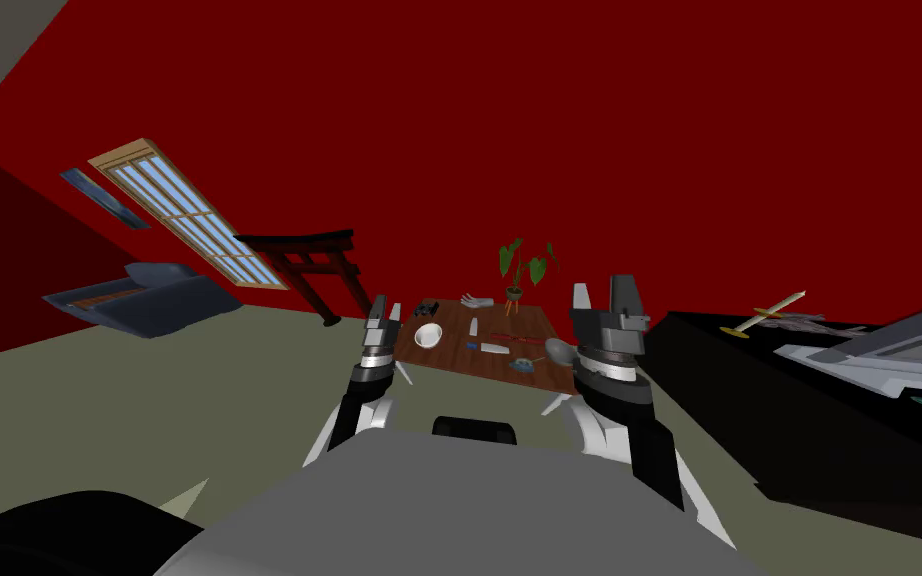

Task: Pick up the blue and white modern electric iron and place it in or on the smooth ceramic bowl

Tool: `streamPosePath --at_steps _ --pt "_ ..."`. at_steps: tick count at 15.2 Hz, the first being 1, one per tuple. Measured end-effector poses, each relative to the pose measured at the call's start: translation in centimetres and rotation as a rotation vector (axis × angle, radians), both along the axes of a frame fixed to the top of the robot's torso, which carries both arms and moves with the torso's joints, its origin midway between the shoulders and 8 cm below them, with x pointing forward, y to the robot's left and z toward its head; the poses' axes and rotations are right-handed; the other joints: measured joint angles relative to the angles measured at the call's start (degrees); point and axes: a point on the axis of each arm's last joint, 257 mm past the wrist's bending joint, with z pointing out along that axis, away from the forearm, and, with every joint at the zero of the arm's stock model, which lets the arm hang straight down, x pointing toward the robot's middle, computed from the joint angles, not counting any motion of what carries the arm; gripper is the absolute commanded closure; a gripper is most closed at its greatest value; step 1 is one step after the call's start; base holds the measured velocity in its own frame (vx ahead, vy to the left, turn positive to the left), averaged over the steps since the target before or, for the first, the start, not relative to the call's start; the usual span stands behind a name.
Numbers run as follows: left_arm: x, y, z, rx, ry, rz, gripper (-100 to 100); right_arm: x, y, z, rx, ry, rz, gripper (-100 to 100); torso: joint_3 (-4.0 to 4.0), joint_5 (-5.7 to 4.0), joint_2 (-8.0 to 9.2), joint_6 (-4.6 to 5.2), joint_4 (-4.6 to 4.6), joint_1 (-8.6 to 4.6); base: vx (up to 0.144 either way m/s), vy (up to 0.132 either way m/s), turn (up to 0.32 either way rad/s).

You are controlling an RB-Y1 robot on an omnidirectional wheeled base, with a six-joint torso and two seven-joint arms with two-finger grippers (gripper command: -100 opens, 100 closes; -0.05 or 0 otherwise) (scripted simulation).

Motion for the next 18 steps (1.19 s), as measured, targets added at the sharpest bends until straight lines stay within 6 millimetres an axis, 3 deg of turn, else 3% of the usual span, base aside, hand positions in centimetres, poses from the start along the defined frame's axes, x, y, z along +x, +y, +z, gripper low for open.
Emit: streamPosePath --at_steps 6,10,18 --pt "0.0 0.0 0.0 0.000 0.000 0.000 0 2.5 2.8 -2.7 -0.143 0.069 0.036 -100 0.21 0.08 0.37 -0.01 0.08 0.37 -0.083 0.080 0.072" --pt "0.0 0.0 0.0 0.000 0.000 0.000 0 4.7 4.9 -5.6 -0.246 0.124 0.055 -100 0.17 0.06 0.31 -0.02 0.06 0.27 -0.071 0.063 0.078" --pt "0.0 0.0 0.0 0.000 0.000 0.000 0 7.4 8.3 -11.5 -0.431 0.225 0.081 -100 0.12 0.04 0.20 0.00 0.05 0.16 -0.050 0.049 0.073"
